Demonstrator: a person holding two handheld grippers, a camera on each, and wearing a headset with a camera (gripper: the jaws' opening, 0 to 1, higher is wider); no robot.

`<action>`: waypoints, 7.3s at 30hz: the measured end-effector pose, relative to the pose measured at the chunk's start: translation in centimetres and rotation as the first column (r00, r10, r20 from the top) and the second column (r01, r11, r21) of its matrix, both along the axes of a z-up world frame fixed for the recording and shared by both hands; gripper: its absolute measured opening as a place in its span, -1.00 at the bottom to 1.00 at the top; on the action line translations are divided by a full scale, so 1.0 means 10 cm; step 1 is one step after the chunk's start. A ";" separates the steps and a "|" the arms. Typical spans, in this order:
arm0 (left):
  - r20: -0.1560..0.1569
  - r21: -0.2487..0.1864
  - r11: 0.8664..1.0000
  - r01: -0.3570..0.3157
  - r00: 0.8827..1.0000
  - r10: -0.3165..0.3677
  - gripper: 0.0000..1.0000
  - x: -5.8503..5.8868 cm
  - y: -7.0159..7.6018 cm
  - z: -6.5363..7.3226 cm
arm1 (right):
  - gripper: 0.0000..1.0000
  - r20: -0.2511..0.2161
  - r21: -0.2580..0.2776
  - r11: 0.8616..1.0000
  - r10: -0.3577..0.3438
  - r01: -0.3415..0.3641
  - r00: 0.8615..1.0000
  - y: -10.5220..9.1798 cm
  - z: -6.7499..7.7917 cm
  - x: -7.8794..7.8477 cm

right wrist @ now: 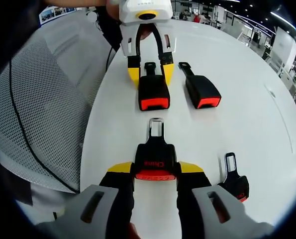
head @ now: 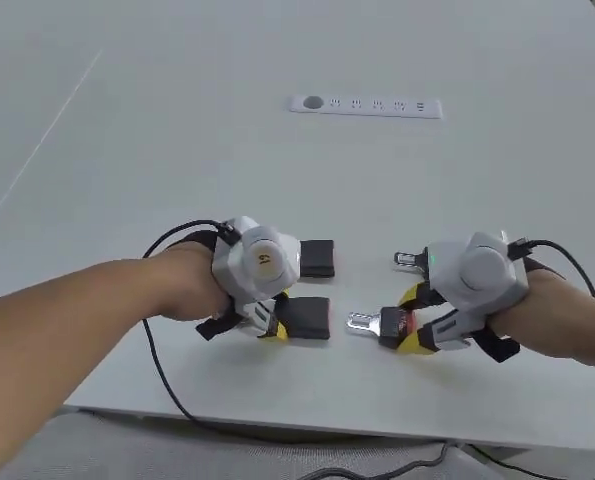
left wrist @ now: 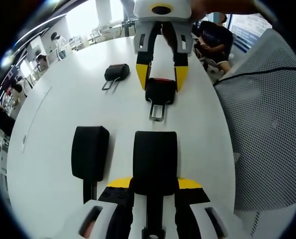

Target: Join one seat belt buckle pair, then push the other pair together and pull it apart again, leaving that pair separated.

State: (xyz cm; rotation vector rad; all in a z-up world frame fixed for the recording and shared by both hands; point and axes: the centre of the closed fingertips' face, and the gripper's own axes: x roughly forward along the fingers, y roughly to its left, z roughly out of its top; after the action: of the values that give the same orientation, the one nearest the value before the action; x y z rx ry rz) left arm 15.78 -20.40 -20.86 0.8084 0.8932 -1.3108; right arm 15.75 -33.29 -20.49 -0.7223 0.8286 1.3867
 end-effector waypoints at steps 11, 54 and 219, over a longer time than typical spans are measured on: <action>0.007 0.021 1.000 0.018 1.000 -0.018 -0.35 0.00 0.00 0.00 | -0.38 0.003 -0.004 1.000 0.007 -0.007 1.000 0.18 0.02 0.02; 0.009 0.015 1.000 0.025 1.000 -0.025 -0.38 0.00 0.00 0.00 | -0.43 0.005 -0.004 0.999 0.049 -0.049 0.999 0.56 0.03 0.00; 0.098 -0.004 0.998 -0.069 0.993 0.069 -0.15 0.96 -0.08 0.11 | -0.34 0.141 -0.118 0.991 -0.048 0.065 0.989 -0.70 0.14 1.01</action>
State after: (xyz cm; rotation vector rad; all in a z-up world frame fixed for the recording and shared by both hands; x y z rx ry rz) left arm 25.34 -21.15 -19.80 0.8274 0.8359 -1.2005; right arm 25.89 -40.27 -19.04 -0.8731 0.8237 1.2282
